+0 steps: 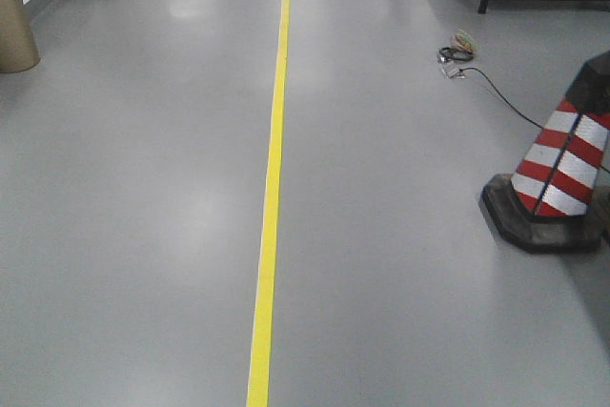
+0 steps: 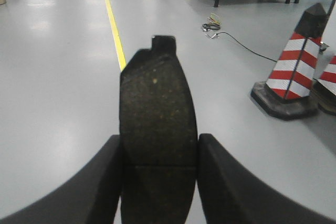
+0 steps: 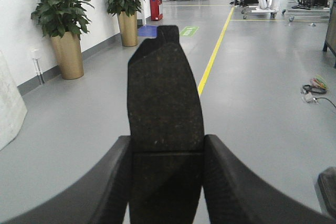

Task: Move and align brake pads A on conveyor
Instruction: 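Drive the base along the yellow floor line holding both pads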

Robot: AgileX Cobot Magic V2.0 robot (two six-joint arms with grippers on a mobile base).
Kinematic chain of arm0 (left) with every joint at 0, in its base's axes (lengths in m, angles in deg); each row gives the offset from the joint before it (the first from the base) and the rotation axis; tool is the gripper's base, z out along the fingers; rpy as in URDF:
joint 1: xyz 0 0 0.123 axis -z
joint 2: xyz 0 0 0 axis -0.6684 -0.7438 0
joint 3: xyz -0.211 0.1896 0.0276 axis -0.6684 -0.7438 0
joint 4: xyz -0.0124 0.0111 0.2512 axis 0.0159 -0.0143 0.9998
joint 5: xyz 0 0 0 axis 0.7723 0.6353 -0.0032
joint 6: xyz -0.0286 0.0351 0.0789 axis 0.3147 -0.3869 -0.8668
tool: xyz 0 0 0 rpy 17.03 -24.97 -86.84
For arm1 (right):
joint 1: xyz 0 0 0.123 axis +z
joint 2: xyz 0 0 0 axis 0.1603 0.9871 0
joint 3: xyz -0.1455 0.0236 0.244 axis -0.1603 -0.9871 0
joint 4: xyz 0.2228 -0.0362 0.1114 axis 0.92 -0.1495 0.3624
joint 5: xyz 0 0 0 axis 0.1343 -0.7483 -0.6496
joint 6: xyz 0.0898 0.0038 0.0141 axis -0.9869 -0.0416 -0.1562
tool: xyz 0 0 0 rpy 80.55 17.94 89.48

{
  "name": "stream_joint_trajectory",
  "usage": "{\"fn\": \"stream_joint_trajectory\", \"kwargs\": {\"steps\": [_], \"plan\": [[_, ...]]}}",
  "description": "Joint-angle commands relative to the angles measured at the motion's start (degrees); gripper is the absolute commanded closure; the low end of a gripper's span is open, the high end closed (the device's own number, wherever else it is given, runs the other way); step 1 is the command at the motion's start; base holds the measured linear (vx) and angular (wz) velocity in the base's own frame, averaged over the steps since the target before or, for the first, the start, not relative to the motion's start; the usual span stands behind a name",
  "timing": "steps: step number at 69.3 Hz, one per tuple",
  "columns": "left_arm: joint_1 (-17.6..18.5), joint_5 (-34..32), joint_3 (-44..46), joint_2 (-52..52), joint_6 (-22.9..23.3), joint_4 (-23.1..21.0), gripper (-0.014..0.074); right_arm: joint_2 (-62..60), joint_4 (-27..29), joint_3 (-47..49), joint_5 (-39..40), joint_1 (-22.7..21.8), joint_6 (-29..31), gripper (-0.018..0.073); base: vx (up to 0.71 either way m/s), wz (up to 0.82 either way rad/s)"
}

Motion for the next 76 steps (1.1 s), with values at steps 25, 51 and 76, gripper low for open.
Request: {"fn": "stream_joint_trajectory", "kwargs": {"steps": [25,51,76], "plan": [[0.2,-5.0,1.7,-0.6,0.3,1.2,0.0603,0.6,-1.2,1.6,5.9,-0.2,0.5,0.0564,0.67,0.01],[0.2,-5.0,1.7,-0.6,0.3,1.2,0.0603,0.6,-1.2,1.6,5.8,-0.2,0.5,0.0564,0.65,0.00],[0.2,-5.0,1.7,-0.6,0.3,1.2,0.0603,0.6,-1.2,1.6,5.8,-0.2,0.5,0.0564,0.55,-0.05]]}}
